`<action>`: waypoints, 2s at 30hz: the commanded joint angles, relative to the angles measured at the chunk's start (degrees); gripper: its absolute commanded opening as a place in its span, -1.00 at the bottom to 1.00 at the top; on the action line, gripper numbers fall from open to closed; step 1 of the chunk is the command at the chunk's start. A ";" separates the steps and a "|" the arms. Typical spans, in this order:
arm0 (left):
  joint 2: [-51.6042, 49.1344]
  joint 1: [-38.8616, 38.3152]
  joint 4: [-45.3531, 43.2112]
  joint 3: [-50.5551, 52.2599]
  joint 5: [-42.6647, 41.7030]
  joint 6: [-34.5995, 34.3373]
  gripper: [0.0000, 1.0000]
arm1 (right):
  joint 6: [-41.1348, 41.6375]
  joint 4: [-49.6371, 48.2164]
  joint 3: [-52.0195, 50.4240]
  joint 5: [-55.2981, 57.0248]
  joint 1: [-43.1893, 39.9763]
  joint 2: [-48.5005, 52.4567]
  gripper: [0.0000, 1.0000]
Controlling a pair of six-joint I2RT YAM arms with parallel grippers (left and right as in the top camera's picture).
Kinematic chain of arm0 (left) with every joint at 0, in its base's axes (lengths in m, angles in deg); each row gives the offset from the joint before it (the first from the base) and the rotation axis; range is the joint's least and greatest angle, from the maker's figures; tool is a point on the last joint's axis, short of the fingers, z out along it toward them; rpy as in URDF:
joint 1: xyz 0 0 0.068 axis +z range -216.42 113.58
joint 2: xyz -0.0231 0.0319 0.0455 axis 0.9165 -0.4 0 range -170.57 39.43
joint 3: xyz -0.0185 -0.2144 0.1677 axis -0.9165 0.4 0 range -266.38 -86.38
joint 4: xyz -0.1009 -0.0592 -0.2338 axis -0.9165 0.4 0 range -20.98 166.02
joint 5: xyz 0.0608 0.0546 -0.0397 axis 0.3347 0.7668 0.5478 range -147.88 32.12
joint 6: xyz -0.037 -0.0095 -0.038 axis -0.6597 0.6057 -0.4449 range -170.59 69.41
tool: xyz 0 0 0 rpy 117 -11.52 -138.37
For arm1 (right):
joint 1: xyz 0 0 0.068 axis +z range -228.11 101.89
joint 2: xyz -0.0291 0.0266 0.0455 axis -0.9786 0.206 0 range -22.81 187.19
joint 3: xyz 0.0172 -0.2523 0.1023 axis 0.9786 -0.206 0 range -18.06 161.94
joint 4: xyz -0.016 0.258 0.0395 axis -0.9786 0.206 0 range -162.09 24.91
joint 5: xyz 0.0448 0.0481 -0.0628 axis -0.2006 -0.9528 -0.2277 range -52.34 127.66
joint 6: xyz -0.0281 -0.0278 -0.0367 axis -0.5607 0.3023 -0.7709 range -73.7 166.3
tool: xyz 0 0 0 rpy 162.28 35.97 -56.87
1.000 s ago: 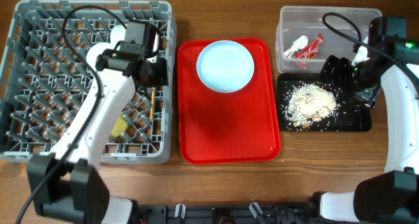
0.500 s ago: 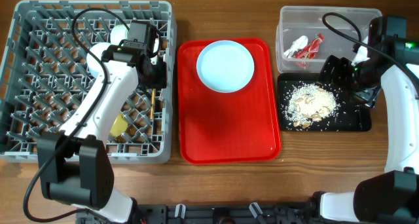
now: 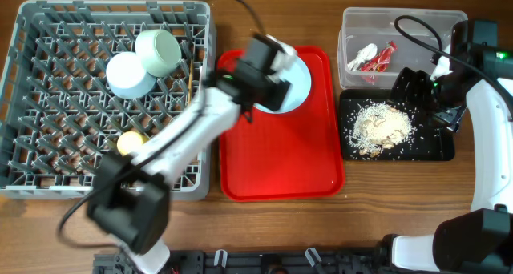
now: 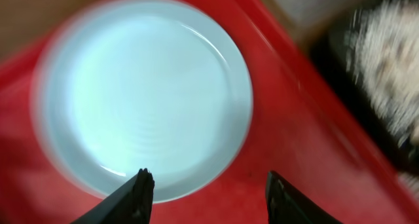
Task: Sort waste into correct bins and load items into the dishwasher rack
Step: 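Grasp the edge of the white plate with the left gripper, then stand the white plate upright in the dish rack with the left gripper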
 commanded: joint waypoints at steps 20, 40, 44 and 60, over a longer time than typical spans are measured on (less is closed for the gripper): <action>-12.33 -4.79 4.20 -0.09 3.63 10.14 -0.76 | -0.98 -0.07 0.09 0.59 -0.02 -1.22 1.00; 12.92 -1.33 3.69 -1.99 4.07 -3.91 -0.92 | -1.18 0.20 0.09 0.59 -0.02 -1.22 0.99; 18.51 4.44 2.62 -1.99 -3.45 -6.49 -0.92 | -1.18 0.35 0.09 0.59 -0.02 -1.22 0.99; 15.93 34.32 0.31 -1.97 -44.46 -15.43 -0.92 | -1.16 0.55 0.07 0.13 -0.02 -1.22 1.00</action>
